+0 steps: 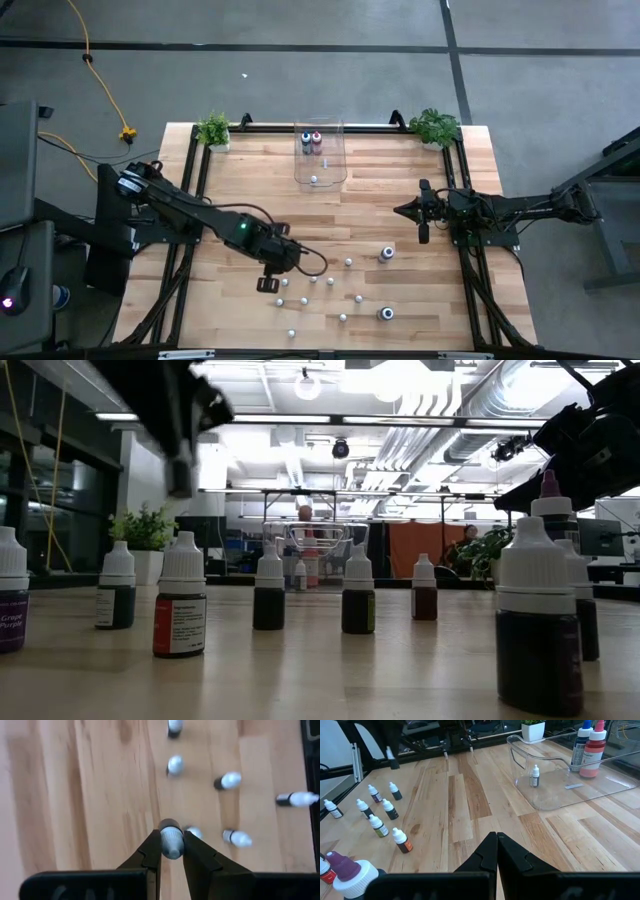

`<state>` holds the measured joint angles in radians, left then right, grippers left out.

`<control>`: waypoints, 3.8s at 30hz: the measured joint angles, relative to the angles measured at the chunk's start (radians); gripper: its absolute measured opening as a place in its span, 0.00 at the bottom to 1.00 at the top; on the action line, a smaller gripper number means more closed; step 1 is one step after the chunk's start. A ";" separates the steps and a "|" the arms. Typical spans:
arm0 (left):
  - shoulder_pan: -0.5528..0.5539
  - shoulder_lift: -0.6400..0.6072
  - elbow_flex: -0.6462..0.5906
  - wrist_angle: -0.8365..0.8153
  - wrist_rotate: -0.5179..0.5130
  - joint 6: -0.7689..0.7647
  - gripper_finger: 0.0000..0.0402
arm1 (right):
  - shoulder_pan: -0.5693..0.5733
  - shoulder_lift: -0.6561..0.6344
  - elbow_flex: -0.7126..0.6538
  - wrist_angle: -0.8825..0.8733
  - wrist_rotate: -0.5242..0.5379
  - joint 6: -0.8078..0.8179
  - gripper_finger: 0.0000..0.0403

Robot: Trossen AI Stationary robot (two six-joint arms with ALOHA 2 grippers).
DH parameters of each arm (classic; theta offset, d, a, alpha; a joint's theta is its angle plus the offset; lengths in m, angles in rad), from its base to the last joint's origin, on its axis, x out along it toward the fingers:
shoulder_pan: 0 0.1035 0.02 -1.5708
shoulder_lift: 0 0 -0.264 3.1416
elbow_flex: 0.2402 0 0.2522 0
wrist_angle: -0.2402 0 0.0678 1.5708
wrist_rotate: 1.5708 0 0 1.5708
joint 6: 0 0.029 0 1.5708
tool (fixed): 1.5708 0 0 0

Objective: Pick & Place food coloring
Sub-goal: Put the small brown food coloring into the transparent bin

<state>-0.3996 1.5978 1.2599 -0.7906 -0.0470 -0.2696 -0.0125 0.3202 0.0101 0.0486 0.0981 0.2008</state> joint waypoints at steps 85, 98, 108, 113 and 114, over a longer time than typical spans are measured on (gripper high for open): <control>0.809 0.429 0.325 0.049 0.173 0.270 0.12 | 0.000 0.000 0.000 0.000 0.000 0.000 0.00; 0.784 0.434 0.325 0.060 0.173 0.353 0.12 | 0.000 0.000 0.000 0.000 0.000 0.000 0.00; 0.785 0.434 0.325 0.058 0.193 0.352 0.12 | 0.000 0.000 0.000 0.000 0.000 0.000 0.00; 0.785 0.434 0.325 0.058 0.202 0.352 0.14 | 0.000 0.000 0.000 0.000 0.000 0.000 0.00; 0.785 0.434 0.325 0.059 0.202 0.351 0.15 | 0.000 0.000 0.000 0.000 0.000 0.000 0.00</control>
<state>0.3859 2.0315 1.5852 -0.7319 0.1555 0.0813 -0.0127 0.3203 0.0102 0.0489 0.0979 0.2008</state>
